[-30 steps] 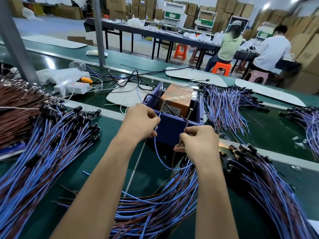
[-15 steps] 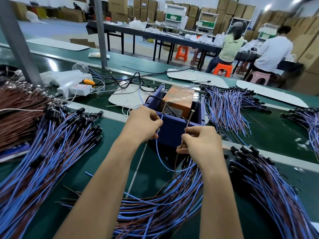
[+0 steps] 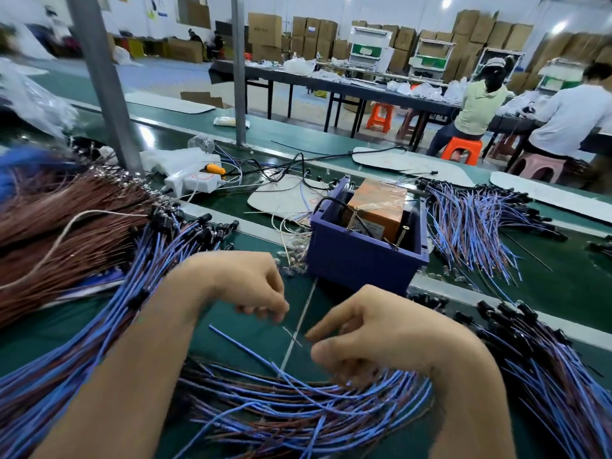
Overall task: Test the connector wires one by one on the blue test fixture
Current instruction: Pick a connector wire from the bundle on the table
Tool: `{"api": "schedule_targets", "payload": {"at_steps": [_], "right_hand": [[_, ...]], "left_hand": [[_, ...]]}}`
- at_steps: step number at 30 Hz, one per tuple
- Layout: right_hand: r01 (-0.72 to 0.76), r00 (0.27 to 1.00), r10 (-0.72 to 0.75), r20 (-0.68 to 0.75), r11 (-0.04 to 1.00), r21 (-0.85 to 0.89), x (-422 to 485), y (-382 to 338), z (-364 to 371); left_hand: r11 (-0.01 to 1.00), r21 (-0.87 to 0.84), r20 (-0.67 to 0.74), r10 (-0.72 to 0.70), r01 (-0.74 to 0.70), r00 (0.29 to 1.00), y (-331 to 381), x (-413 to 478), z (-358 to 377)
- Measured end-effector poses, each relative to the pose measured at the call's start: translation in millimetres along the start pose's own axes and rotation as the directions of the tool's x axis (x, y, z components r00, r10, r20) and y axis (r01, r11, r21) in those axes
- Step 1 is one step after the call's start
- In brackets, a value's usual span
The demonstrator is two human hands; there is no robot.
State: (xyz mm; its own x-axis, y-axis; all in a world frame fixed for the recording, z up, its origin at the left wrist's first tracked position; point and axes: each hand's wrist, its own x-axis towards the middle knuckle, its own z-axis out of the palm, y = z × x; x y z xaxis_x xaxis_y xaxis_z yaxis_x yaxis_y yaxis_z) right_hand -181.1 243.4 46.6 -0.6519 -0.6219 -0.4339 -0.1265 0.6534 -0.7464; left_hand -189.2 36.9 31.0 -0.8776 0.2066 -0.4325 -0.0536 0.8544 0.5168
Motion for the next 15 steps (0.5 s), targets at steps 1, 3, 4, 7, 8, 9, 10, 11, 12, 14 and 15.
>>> {"api": "schedule_targets", "payload": {"at_steps": [1, 3, 4, 7, 8, 9, 10, 11, 12, 14, 15], "right_hand": [[0.005, 1.0, -0.005, -0.018, 1.0, -0.017, 0.8, -0.5, -0.3], [0.017, 0.996, -0.021, -0.082, 0.998, -0.061, 1.1, 0.4, -1.0], [0.016, 0.993, -0.025, -0.112, 0.997, -0.079, 1.1, 0.9, -1.5], [-0.023, 0.98, 0.001, -0.197, 0.994, -0.109, 2.2, 4.4, -3.4], [-0.038, 0.975, 0.015, -0.223, 0.994, -0.101, 2.9, 5.5, -4.0], [-0.049, 0.969, 0.029, -0.244, 0.996, -0.08, 3.2, 6.5, -4.5], [-0.053, 0.966, 0.036, -0.256, 0.997, -0.058, 3.2, 7.2, -4.8], [-0.052, 0.964, 0.04, -0.264, 0.998, -0.041, 3.0, 7.9, -5.1], [-0.051, 0.962, 0.041, -0.271, 0.998, -0.033, 2.6, 8.5, -5.6], [-0.045, 0.96, 0.034, -0.279, 0.999, -0.031, 2.1, 9.3, -5.9], [-0.038, 0.96, 0.027, -0.278, 0.999, -0.033, 2.1, 9.8, -6.0]], "left_hand": [[0.999, 0.014, -0.085, -0.03, 0.032, 0.996, -12.5, -2.6, -6.5], [0.99, 0.087, -0.426, -0.06, 0.107, 0.903, -39.4, -1.8, -21.0], [0.977, 0.122, -0.616, -0.061, 0.172, 0.785, -51.2, 0.3, -27.1], [0.862, 0.222, -0.8, -0.106, 0.456, 0.59, -81.6, 13.3, -35.3], [0.796, 0.278, -0.771, -0.149, 0.537, 0.62, -89.1, 17.1, -34.6], [0.754, 0.32, -0.748, -0.171, 0.574, 0.641, -96.8, 21.6, -32.3], [0.747, 0.329, -0.753, -0.162, 0.578, 0.638, -103.4, 25.2, -30.1], [0.768, 0.311, -0.776, -0.134, 0.559, 0.616, -108.5, 28.3, -29.4], [0.809, 0.269, -0.804, -0.111, 0.523, 0.584, -110.8, 29.8, -29.6], [0.907, 0.135, -0.827, -0.119, 0.4, 0.55, -109.2, 29.9, -32.6], [0.942, 0.06, -0.824, -0.14, 0.33, 0.549, -107.0, 29.3, -34.9]]}}
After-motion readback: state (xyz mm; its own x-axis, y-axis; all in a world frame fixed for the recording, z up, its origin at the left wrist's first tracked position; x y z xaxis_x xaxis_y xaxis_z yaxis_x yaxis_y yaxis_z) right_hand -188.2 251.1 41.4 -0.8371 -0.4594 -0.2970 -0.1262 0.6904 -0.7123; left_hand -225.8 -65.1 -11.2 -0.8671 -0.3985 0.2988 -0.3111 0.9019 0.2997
